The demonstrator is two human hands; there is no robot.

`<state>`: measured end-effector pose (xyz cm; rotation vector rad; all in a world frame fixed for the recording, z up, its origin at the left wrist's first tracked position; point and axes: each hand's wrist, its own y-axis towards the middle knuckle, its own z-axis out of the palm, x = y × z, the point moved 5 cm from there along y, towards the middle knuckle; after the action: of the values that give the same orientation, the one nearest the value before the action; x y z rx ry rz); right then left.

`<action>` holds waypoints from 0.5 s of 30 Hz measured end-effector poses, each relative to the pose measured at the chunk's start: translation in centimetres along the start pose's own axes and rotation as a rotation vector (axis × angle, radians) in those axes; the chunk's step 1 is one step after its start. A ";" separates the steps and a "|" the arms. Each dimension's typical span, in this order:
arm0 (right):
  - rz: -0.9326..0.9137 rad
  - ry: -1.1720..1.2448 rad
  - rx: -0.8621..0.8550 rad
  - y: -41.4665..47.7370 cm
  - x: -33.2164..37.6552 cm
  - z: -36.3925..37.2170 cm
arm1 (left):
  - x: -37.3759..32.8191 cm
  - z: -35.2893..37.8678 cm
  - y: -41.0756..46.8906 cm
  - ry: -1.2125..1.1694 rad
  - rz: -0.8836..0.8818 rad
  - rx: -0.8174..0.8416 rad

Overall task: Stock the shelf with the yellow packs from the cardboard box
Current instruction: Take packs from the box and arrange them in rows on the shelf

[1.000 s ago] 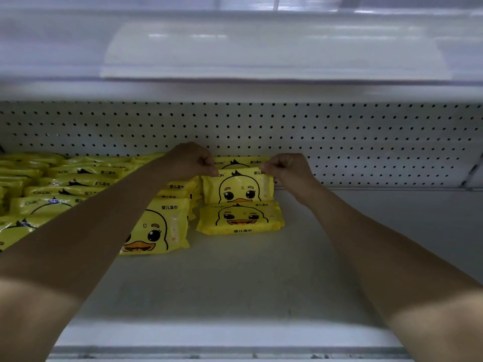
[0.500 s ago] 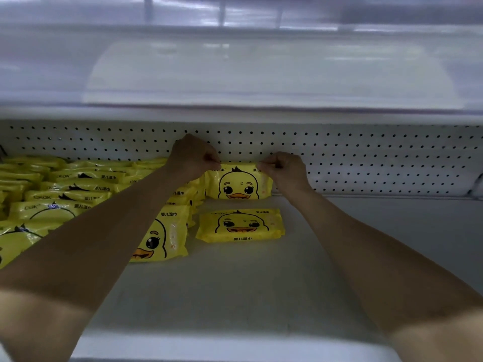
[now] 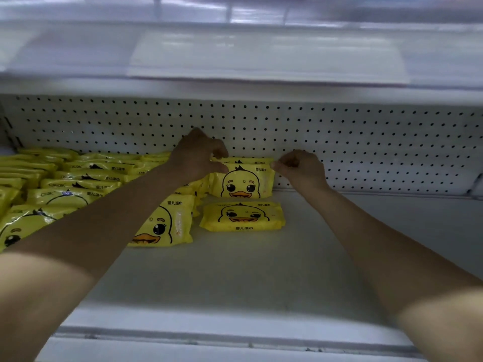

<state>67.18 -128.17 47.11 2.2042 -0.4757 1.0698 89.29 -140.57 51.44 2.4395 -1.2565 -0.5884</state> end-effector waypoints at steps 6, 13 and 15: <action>0.133 -0.055 0.477 -3.4 0.4 0.2 | -4.4 0.5 -3.2 -0.044 -0.017 0.499; 0.161 -0.198 0.702 -5.4 -0.1 1.4 | -5.7 1.5 -4.3 0.104 -0.047 0.683; 0.162 -0.213 0.714 -5.7 -0.2 1.3 | -5.6 2.0 -4.5 0.129 -0.060 0.713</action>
<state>70.93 -124.88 44.14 2.9688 -0.4069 1.2272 88.42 -133.68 48.81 3.0182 -1.5305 0.0331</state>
